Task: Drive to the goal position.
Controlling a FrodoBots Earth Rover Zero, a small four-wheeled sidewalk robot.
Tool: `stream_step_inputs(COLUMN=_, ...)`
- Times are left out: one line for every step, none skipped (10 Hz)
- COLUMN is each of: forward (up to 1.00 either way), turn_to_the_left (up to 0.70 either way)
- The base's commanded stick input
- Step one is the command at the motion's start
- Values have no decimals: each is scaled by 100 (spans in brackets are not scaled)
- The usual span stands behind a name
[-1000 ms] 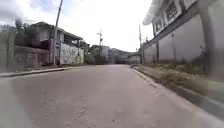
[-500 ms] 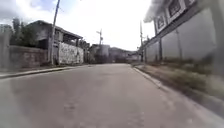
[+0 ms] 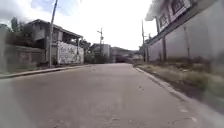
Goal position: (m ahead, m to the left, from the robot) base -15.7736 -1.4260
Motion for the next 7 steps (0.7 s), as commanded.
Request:
stream_step_inputs(forward=100, turn_to_the_left=0)
stream_step_inputs(forward=100, turn_to_the_left=-10)
stream_step_inputs(forward=100, turn_to_the_left=-21)
stream_step_inputs(forward=100, turn_to_the_left=-14)
stream_step_inputs(forward=100, turn_to_the_left=-1)
stream_step_inputs(forward=100, turn_to_the_left=-20)
stream_step_inputs(forward=100, turn_to_the_left=-30)
